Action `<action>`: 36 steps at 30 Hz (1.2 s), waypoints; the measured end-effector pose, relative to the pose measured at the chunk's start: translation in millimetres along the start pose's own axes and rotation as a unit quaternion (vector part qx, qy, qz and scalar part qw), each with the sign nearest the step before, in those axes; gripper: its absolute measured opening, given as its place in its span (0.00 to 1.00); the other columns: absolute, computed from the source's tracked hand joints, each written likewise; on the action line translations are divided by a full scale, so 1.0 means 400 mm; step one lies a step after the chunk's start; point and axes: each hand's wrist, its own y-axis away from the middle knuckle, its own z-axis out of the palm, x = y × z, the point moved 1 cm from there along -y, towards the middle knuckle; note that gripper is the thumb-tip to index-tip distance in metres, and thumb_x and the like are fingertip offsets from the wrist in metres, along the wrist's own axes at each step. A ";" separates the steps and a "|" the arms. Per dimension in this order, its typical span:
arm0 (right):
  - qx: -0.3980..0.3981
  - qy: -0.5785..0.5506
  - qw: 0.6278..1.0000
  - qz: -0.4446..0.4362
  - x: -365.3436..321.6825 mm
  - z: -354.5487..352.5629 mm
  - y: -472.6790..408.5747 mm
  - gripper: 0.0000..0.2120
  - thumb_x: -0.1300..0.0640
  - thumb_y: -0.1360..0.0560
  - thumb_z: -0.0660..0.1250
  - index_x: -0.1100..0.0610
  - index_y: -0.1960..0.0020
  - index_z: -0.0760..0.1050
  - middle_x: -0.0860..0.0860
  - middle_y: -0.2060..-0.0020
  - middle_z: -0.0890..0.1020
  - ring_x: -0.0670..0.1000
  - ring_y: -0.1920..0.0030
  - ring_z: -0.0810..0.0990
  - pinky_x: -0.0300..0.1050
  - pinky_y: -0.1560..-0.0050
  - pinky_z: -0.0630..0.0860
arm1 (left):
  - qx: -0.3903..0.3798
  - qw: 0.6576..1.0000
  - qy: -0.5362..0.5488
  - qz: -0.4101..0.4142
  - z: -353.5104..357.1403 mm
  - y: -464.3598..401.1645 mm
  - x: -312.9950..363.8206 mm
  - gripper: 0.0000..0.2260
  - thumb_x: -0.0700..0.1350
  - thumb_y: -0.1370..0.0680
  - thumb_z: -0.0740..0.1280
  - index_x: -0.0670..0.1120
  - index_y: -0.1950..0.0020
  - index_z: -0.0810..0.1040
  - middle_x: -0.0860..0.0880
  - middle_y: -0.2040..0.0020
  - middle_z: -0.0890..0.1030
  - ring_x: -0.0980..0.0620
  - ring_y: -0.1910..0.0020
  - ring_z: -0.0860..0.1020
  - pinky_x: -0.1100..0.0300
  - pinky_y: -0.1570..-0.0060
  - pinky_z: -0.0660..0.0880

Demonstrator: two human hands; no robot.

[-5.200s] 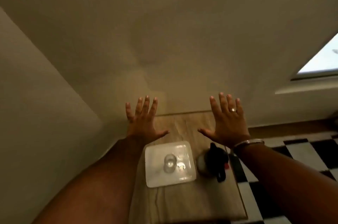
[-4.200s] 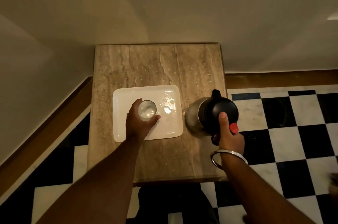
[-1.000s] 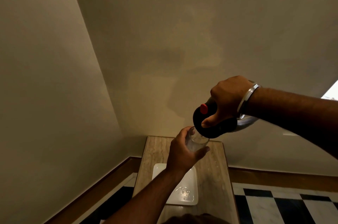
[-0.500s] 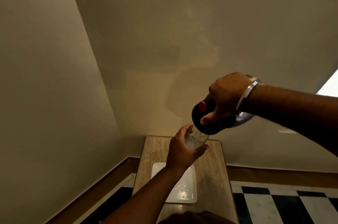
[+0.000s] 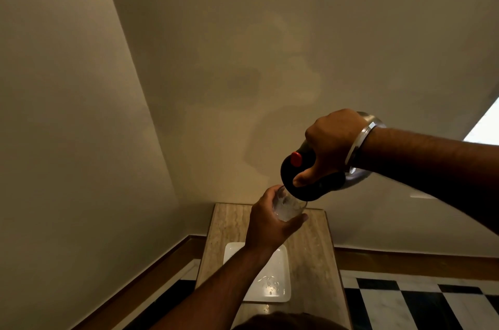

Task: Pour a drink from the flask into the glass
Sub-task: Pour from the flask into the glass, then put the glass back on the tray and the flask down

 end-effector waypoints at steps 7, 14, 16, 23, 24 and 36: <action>-0.001 0.001 1.000 0.001 -0.003 -0.002 0.010 0.36 0.19 0.44 0.59 0.53 0.66 0.75 0.47 0.75 0.77 0.47 0.75 0.75 0.39 0.73 0.67 | -0.005 1.000 -0.008 0.002 0.000 0.014 0.002 0.32 0.64 0.35 0.77 0.55 0.36 0.74 0.58 0.46 0.81 0.62 0.47 0.79 0.66 0.54 0.80; -0.009 -0.007 1.000 0.008 0.000 0.016 0.015 0.38 0.18 0.45 0.58 0.53 0.65 0.76 0.47 0.76 0.76 0.47 0.76 0.73 0.39 0.73 0.66 | -0.005 1.000 -0.015 0.002 -0.003 0.018 0.006 0.33 0.65 0.36 0.77 0.54 0.36 0.74 0.61 0.47 0.80 0.65 0.48 0.78 0.71 0.55 0.78; -0.013 -0.015 1.000 0.009 0.001 0.024 0.015 0.39 0.17 0.46 0.56 0.53 0.66 0.75 0.47 0.76 0.76 0.47 0.75 0.74 0.39 0.73 0.67 | -0.003 1.000 -0.017 -0.002 -0.003 0.018 0.003 0.32 0.64 0.36 0.78 0.55 0.36 0.74 0.61 0.47 0.80 0.65 0.48 0.78 0.72 0.56 0.77; -0.037 -0.038 0.998 0.029 0.004 0.056 0.008 0.40 0.16 0.49 0.54 0.53 0.67 0.74 0.47 0.77 0.75 0.48 0.76 0.73 0.39 0.72 0.68 | -0.016 1.000 -0.021 -0.011 0.002 0.023 -0.020 0.32 0.61 0.36 0.79 0.54 0.36 0.73 0.62 0.47 0.79 0.65 0.47 0.78 0.71 0.55 0.77; -0.041 -0.042 0.998 0.031 0.005 0.061 0.007 0.41 0.16 0.49 0.53 0.53 0.66 0.75 0.47 0.77 0.75 0.48 0.76 0.73 0.39 0.72 0.68 | -0.017 1.000 -0.019 -0.015 0.002 0.023 -0.022 0.32 0.61 0.36 0.79 0.55 0.36 0.73 0.61 0.47 0.79 0.65 0.47 0.78 0.71 0.55 0.78; -0.101 -0.358 0.906 0.201 0.033 0.226 0.002 0.37 0.19 0.50 0.57 0.55 0.77 0.69 0.46 0.86 0.69 0.47 0.81 0.69 0.41 0.73 0.66 | -0.034 0.995 -0.050 -0.079 -0.010 0.001 -0.116 0.32 0.64 0.41 0.78 0.59 0.40 0.72 0.65 0.50 0.79 0.64 0.51 0.79 0.63 0.55 0.81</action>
